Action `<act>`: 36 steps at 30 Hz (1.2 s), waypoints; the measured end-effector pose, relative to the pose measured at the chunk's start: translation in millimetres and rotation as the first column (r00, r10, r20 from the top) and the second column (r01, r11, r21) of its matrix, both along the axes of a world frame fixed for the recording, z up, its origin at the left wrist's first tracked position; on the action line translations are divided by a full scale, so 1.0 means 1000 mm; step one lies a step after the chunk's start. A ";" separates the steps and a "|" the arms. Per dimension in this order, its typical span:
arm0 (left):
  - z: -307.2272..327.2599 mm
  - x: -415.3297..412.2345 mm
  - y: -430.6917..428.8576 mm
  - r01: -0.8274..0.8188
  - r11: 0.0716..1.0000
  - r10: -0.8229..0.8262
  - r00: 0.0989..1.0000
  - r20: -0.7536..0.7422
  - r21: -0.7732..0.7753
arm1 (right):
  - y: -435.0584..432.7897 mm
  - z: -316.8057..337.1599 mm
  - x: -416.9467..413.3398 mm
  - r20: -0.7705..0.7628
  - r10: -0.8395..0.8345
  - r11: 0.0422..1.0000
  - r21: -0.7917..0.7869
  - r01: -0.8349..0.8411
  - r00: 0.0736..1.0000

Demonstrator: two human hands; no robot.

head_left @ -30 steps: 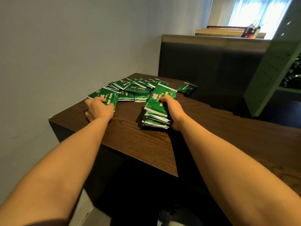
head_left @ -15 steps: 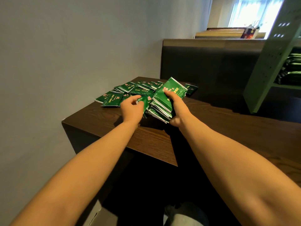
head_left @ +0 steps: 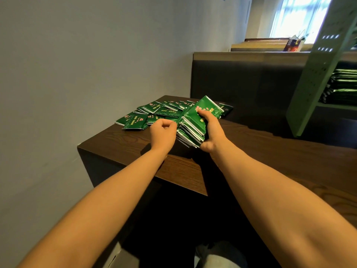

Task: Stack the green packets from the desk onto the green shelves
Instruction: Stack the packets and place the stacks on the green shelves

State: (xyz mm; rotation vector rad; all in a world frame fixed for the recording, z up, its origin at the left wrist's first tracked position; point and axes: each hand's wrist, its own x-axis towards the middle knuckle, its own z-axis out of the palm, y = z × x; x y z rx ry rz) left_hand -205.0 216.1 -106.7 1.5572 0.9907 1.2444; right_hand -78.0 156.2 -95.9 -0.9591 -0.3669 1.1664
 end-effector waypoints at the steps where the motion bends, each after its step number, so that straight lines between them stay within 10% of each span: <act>1: -0.002 -0.002 0.002 0.010 0.999 -0.008 0.999 -0.042 0.041 | 0.004 -0.002 0.000 0.023 -0.008 1.000 -0.019 0.008 1.000; 7: -0.018 -0.017 0.044 -0.074 0.979 0.135 0.935 -0.328 0.192 | 0.037 -0.019 0.012 0.150 -0.116 0.985 -0.108 0.132 0.982; 11: -0.024 -0.028 0.086 -0.190 0.958 0.286 0.686 -0.669 0.215 | 0.038 -0.017 0.007 0.401 -0.096 0.983 -0.107 0.150 0.911; 19: -0.038 -0.036 0.129 -0.256 0.964 0.185 0.429 -0.884 0.078 | 0.052 -0.020 0.019 0.504 0.057 0.962 -0.260 0.089 0.862; 36: -0.037 -0.041 0.128 -0.408 0.908 0.370 0.679 -0.634 0.092 | 0.050 -0.023 0.019 0.460 0.051 0.959 -0.271 0.085 0.887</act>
